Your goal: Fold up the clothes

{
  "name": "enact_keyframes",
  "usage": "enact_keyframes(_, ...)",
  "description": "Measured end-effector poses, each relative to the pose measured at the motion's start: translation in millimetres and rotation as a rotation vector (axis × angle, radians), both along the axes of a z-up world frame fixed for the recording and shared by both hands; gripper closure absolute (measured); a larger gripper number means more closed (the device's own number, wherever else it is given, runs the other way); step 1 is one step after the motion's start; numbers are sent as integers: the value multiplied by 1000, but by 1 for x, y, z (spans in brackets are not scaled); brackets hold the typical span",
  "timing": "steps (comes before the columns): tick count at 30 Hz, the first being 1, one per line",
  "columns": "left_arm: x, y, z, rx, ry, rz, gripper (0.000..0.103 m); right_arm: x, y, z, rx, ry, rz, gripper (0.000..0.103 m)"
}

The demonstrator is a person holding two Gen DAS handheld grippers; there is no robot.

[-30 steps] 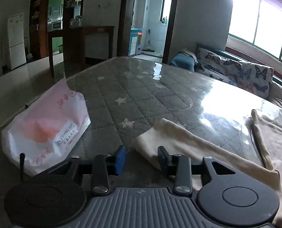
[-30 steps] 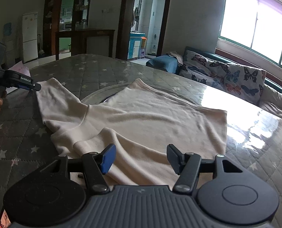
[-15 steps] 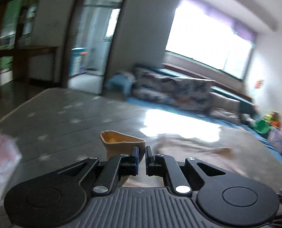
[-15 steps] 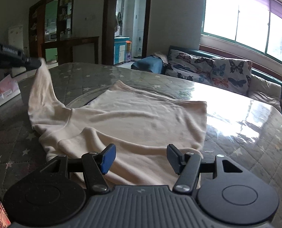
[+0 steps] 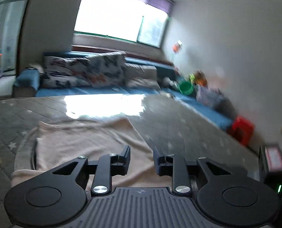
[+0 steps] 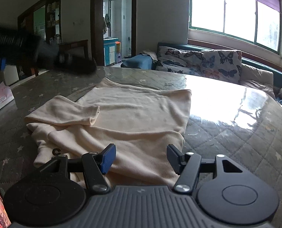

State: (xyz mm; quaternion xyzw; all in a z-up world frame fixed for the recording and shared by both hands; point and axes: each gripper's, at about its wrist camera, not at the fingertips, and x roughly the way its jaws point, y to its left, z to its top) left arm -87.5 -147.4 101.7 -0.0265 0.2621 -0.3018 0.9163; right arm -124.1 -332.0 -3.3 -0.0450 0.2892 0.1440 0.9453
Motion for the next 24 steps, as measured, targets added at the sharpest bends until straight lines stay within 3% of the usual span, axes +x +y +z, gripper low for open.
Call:
enact_keyframes(3, -7, 15, -2, 33, -25, 3, 73, -1, -3, 2, 19, 5, 6, 42)
enact_keyframes(8, -19, 62, -12, 153, -84, 145, 68, 6, 2, 8, 92, 36, 49, 48)
enact_keyframes(15, -36, 106, -40, 280, -45, 276, 66, 35, 40, 12, 145, 94, 185, 57)
enact_keyframes(24, -46, 131, -65, 298, -3, 321, 57, 103, 70, -8, 253, 272, 134, 62)
